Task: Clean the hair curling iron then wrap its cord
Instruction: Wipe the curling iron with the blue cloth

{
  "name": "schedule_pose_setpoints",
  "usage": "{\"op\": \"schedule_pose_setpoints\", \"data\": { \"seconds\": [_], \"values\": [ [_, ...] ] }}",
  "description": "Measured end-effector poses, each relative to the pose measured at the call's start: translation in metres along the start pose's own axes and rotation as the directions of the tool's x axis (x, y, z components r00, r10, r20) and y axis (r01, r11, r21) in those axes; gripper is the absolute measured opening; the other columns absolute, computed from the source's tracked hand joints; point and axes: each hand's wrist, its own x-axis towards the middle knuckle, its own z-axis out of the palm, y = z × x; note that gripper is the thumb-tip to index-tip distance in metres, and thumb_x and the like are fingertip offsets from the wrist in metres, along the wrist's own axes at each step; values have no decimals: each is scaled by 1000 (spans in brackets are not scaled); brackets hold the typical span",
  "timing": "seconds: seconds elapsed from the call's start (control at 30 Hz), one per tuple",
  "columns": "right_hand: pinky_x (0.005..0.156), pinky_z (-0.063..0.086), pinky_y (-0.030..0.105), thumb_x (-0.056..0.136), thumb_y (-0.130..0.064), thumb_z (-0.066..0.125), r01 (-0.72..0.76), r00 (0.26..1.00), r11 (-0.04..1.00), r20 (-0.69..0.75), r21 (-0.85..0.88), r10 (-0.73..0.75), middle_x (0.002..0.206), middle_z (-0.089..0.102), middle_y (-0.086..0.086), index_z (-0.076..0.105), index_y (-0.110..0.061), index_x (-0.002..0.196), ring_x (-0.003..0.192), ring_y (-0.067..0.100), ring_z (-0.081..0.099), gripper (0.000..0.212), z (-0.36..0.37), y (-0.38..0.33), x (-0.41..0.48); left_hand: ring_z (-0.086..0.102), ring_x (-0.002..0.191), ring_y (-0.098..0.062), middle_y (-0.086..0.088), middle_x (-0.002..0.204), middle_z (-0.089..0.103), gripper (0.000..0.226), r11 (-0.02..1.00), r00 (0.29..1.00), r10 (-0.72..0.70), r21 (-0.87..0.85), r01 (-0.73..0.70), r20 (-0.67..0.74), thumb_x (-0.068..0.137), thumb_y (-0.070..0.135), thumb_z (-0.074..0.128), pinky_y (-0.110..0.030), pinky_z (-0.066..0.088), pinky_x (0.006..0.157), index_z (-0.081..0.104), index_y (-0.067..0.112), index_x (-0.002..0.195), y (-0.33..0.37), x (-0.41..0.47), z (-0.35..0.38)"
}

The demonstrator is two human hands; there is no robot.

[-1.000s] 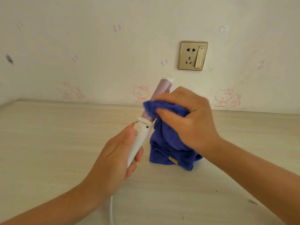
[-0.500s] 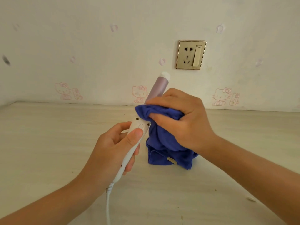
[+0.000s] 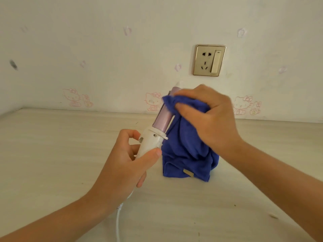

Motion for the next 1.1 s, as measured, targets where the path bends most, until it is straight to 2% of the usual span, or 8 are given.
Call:
{"op": "schedule_pose_setpoints", "data": {
  "seconds": [0.1, 0.27, 0.47, 0.53, 0.67, 0.9, 1.03, 1.1],
  "values": [
    [85, 51, 19, 89, -8, 75, -17, 999, 1000, -35, -1, 17, 94, 73, -2, 79, -20, 109, 90, 12, 68, 23, -4, -1, 3, 37, 41, -19, -8, 59, 49, 40, 1000, 1000, -8, -29, 9, 30, 78, 57, 64, -28, 33, 39, 54, 31, 106, -3, -5, 4],
    [80, 52, 23, 87, -9, 77, 48, 958, 999, 284, -1, -46, 93, 69, -2, 79, -18, 111, 87, 15, 66, 26, 16, -4, -22, 39, 39, -20, -9, 54, 50, 47, 994, 998, -58, -90, 60, 25, 94, 62, 40, -23, 34, 38, 55, 20, 80, -3, -8, 3],
    [83, 51, 23, 89, -6, 76, 5, 1000, 1000, 19, 15, -6, 93, 72, 5, 79, -16, 108, 87, 13, 67, 22, -2, -3, 1, 41, 39, -21, -13, 58, 51, 47, 976, 990, -58, -201, 84, 130, 89, 55, 53, -24, 36, 38, 59, 9, 98, 3, -5, 2],
    [82, 50, 22, 87, -5, 76, 13, 998, 1000, 68, 20, -14, 91, 71, 3, 80, -16, 107, 86, 14, 67, 23, 0, -5, -5, 39, 39, -20, -13, 56, 48, 55, 955, 984, -90, -265, 130, 157, 87, 53, 56, -23, 35, 38, 52, -2, 96, 4, -5, 4],
    [81, 54, 27, 86, -4, 77, 34, 954, 999, 295, 40, -45, 92, 71, 1, 80, -17, 108, 87, 17, 68, 25, 15, -9, -21, 40, 39, -17, -13, 58, 43, 48, 958, 994, -73, -271, 94, 86, 83, 50, 69, -23, 35, 36, 47, 8, 84, 2, -5, 0],
    [86, 51, 19, 89, -6, 75, -29, 999, 1000, 18, 11, 29, 95, 74, -6, 80, -17, 108, 93, 10, 69, 23, -2, -6, 1, 49, 44, -22, -10, 59, 57, 35, 999, 994, 35, -16, -34, 105, 79, 39, 71, -35, 44, 49, 57, 35, 110, -11, -6, 7],
    [80, 51, 20, 84, -7, 78, 36, 956, 999, 293, -19, -29, 90, 71, -9, 81, -18, 106, 87, 12, 67, 24, 11, -8, -15, 45, 35, -20, -15, 75, 69, 41, 998, 997, 56, -44, -53, 56, 83, 31, 74, -30, 40, 38, 57, 38, 119, -11, -6, 2],
    [80, 52, 22, 86, -9, 78, 64, 945, 997, 323, -48, -45, 91, 70, -9, 81, -17, 107, 87, 12, 67, 23, 15, -9, -18, 41, 34, -19, -15, 74, 69, 43, 998, 998, 57, -42, -55, 26, 83, 27, 76, -28, 38, 37, 59, 39, 121, -8, -5, 0]
  ]
}}
